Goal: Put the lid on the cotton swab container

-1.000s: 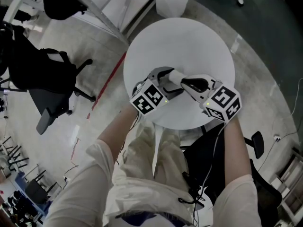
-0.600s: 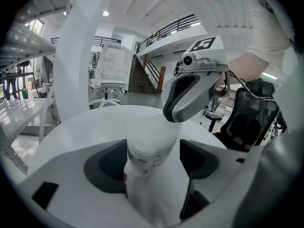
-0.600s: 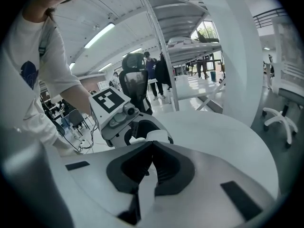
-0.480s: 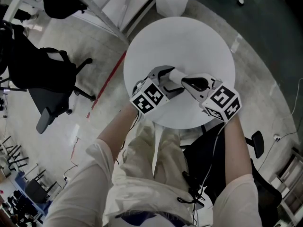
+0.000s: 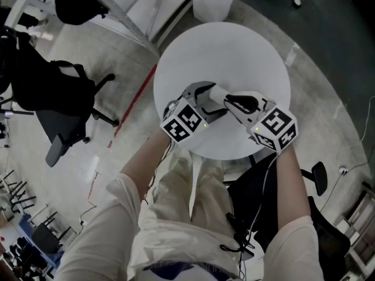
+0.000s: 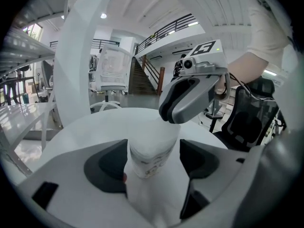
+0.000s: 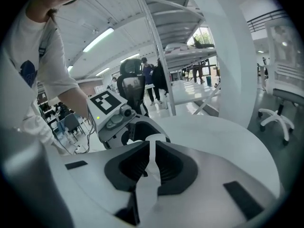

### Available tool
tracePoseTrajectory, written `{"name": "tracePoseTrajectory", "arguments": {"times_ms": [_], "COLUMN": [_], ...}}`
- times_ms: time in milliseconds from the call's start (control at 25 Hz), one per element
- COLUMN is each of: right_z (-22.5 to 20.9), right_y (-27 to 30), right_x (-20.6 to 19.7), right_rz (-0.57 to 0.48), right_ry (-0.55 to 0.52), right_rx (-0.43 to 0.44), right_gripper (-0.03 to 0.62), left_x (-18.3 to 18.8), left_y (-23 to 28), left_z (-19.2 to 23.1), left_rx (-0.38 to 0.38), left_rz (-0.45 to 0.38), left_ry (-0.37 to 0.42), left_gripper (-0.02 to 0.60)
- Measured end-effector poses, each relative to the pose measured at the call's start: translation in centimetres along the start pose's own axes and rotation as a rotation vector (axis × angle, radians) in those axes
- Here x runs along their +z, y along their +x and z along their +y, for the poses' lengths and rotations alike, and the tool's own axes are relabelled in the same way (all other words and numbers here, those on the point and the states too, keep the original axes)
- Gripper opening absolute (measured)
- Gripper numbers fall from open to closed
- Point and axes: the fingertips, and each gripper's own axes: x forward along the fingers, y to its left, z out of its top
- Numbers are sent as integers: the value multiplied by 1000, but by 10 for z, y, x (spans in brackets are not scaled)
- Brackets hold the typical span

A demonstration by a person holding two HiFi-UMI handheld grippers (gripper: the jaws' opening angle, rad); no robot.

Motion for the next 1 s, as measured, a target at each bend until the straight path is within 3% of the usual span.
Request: {"name": "tracePoseTrajectory", "arguments": {"times_ms": [240, 400, 640, 760, 840, 1000], "right_z": [-14, -14, 9, 13, 20, 41], "right_y": [-20, -41, -98, -138, -162, -199], "right_x": [27, 50, 111, 151, 176, 211], "right_rz": [-211, -304, -450, -530, -582, -698], "right_ry": [132, 164, 180, 163, 137, 104], "right_rx": [-116, -202, -340, -484, -558, -613], "right_gripper": [74, 83, 77, 55, 40, 21], "left_x": [17, 51, 150, 210, 238, 272], "left_y": [-22, -60, -139, -188, -217, -255], "left_z": [4, 5, 12, 17, 17, 4], "left_rx": [36, 95, 281, 436, 518, 599], "left_rz": [-51, -135, -342, -486, -570, -667], "left_ry": [37, 70, 68, 85, 54, 29], "left_gripper": [341, 341, 340, 309, 269, 197]}}
